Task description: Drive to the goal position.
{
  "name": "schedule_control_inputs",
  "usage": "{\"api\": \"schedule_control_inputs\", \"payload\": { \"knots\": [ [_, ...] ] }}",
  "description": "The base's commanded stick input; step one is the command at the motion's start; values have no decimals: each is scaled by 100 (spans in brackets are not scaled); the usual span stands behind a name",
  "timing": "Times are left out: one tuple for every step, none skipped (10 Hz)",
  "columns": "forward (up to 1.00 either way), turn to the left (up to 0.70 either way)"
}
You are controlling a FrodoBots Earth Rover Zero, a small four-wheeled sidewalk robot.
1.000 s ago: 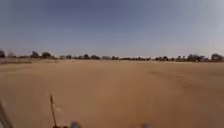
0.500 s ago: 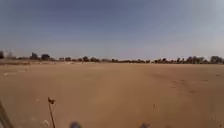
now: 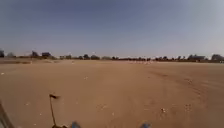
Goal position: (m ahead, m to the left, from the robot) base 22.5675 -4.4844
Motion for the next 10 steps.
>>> {"api": "schedule_control_inputs", "payload": {
  "knots": [
    [0, 0],
    [0, 0],
    [7, 0],
    [30, 0],
    [50, 0],
    [50, 0],
    [50, 0],
    [50, 0],
    [50, 0],
    [50, 0]
  ]
}}
